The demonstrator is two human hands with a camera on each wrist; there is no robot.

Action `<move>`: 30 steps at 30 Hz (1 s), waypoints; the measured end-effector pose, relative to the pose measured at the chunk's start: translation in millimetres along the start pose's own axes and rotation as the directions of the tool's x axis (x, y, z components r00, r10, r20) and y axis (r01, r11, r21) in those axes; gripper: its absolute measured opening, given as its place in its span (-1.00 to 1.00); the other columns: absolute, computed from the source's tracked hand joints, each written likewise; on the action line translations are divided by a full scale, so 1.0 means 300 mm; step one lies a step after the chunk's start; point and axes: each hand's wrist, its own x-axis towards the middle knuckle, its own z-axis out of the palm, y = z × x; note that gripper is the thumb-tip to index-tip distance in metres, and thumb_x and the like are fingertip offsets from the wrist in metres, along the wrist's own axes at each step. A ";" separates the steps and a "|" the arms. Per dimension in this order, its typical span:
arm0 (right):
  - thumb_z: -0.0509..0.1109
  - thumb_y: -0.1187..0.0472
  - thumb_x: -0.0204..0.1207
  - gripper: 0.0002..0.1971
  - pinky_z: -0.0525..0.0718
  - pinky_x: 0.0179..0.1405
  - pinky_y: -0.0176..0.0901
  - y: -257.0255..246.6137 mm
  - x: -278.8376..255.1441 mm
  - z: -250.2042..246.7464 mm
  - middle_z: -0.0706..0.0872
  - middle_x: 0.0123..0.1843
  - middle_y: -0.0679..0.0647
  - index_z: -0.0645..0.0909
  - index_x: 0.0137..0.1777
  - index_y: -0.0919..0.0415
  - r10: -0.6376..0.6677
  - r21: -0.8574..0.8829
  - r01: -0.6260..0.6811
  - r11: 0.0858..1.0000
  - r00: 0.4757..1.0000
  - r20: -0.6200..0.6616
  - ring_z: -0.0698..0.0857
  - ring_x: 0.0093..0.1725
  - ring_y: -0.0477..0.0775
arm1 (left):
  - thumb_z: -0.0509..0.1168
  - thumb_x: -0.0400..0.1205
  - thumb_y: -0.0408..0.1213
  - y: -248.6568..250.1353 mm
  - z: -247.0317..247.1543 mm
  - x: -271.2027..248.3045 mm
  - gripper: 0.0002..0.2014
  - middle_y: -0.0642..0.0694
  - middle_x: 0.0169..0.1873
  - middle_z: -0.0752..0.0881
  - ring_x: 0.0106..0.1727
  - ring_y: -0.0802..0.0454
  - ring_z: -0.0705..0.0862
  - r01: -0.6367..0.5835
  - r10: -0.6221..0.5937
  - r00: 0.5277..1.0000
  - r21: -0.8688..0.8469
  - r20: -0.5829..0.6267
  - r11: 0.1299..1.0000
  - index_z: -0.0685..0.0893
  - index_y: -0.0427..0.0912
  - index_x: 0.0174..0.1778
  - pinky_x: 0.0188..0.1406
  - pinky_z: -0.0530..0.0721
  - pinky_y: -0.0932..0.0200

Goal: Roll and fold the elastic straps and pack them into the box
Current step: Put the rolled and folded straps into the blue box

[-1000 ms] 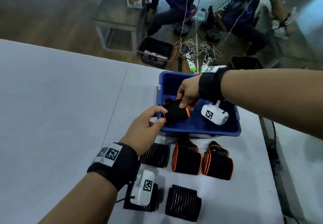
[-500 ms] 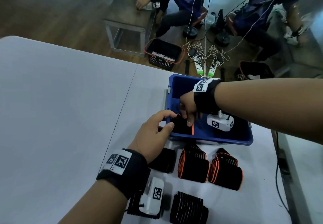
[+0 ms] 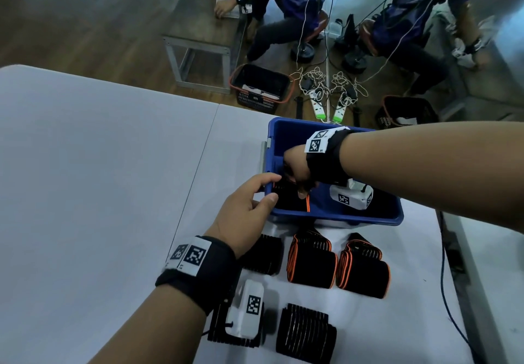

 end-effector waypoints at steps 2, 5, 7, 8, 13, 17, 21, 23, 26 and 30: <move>0.60 -0.06 0.40 -0.73 0.68 -0.41 -0.23 0.012 -0.019 -0.002 0.75 -0.45 -0.01 0.75 -0.22 0.16 0.015 -0.015 -0.016 1.000 0.997 -0.080 0.70 -0.44 0.00 | 0.25 0.76 -0.21 -0.001 0.000 -0.002 -0.63 0.34 0.13 0.63 -0.10 -0.01 0.75 0.001 -0.001 1.000 0.004 -0.009 1.000 0.57 0.34 0.42 0.06 0.78 0.03; 0.69 0.01 0.29 -0.67 0.69 -0.32 -0.12 0.047 -0.088 -0.008 0.76 -0.38 0.03 0.77 -0.09 0.24 0.051 0.085 -0.033 0.996 0.976 -0.210 0.68 -0.43 0.05 | 0.25 0.77 -0.19 0.003 0.004 -0.002 -0.59 0.43 0.17 0.57 -0.10 0.10 0.75 -0.021 0.021 1.000 0.019 -0.005 1.000 0.52 0.35 0.48 0.10 0.77 0.10; 0.73 0.02 0.23 -0.59 0.70 -0.21 -0.07 0.077 -0.152 -0.007 0.81 -0.18 0.09 0.74 -0.02 0.22 0.051 0.138 -0.012 0.990 0.959 -0.280 0.75 -0.21 0.14 | 0.25 0.77 -0.18 0.006 0.003 0.000 -0.58 0.41 0.17 0.56 -0.10 0.15 0.75 -0.022 0.022 1.000 0.020 -0.001 1.000 0.49 0.33 0.52 0.13 0.77 0.07; 0.73 0.03 0.23 -0.59 0.71 -0.12 -0.03 0.089 -0.194 -0.004 0.82 -0.10 0.10 0.72 -0.02 0.20 0.049 0.156 0.002 0.988 0.945 -0.323 0.77 -0.11 0.16 | 0.25 0.77 -0.17 0.008 0.001 0.001 -0.57 0.39 0.17 0.56 -0.09 0.19 0.75 -0.020 0.020 1.000 0.019 0.000 1.000 0.48 0.31 0.53 0.15 0.76 0.06; 0.71 0.15 0.29 -0.69 0.74 0.04 0.02 0.141 -0.423 0.094 0.80 -0.13 -0.02 0.66 -0.08 0.08 0.060 0.365 0.121 0.923 0.892 -0.448 0.77 -0.12 0.03 | 0.25 0.77 -0.19 0.015 0.001 -0.004 -0.56 0.40 0.16 0.55 0.24 0.08 0.71 -0.031 0.031 1.000 0.010 0.000 0.999 0.43 0.33 0.53 0.22 0.73 0.04; 0.69 0.12 0.32 -0.70 0.64 -0.16 -0.38 0.133 -0.579 0.252 0.79 -0.13 -0.11 0.68 -0.01 0.03 0.061 0.468 0.154 0.870 0.909 -0.413 0.71 -0.21 -0.24 | 0.25 0.77 -0.15 0.003 -0.004 0.005 -0.57 0.25 0.26 0.62 0.31 0.03 0.68 -0.034 0.034 0.999 0.012 0.009 0.999 0.42 0.40 0.50 0.31 0.71 -0.10; 0.66 0.04 0.33 -0.71 0.57 -0.26 -0.36 0.150 -0.605 0.457 0.76 -0.09 -0.13 0.66 -0.01 -0.02 0.117 0.456 0.035 0.889 0.946 -0.302 0.67 -0.22 -0.21 | 0.26 0.77 -0.13 -0.006 -0.004 0.014 -0.58 0.14 0.27 0.65 0.31 0.06 0.67 -0.025 0.025 1.000 0.024 0.009 0.999 0.42 0.41 0.49 0.32 0.69 -0.18; 0.65 0.01 0.31 -0.64 0.60 -0.15 -0.21 0.168 -0.571 0.561 0.76 0.00 -0.10 0.64 0.04 0.01 0.182 0.446 -0.051 0.894 0.949 -0.257 0.68 -0.10 -0.05 | 0.26 0.76 -0.12 -0.007 -0.005 0.015 -0.58 0.20 0.21 0.65 0.26 0.08 0.69 -0.015 0.014 1.000 0.030 0.009 0.999 0.43 0.43 0.48 0.29 0.71 -0.20; 0.67 -0.05 0.27 -0.32 0.62 0.12 -0.11 0.185 -0.508 0.686 0.64 0.31 -0.01 0.50 0.38 0.02 0.285 0.476 -0.126 0.871 0.917 -0.280 0.65 0.16 0.04 | 0.26 0.77 -0.12 -0.007 -0.006 0.013 -0.58 0.07 0.22 0.66 0.21 0.06 0.71 -0.009 0.008 1.000 0.036 0.015 0.999 0.43 0.43 0.48 0.23 0.74 -0.18; 0.70 -0.06 0.20 -0.03 0.57 0.37 -0.07 0.174 -0.445 0.769 0.48 0.50 -0.02 0.32 0.60 0.02 0.294 0.503 -0.084 0.860 0.888 -0.354 0.55 0.41 0.07 | 0.24 0.78 -0.15 0.001 -0.009 0.009 -0.57 0.00 0.23 0.65 0.14 0.09 0.73 0.007 -0.008 0.999 0.035 0.033 0.999 0.41 0.34 0.54 0.08 0.79 -0.04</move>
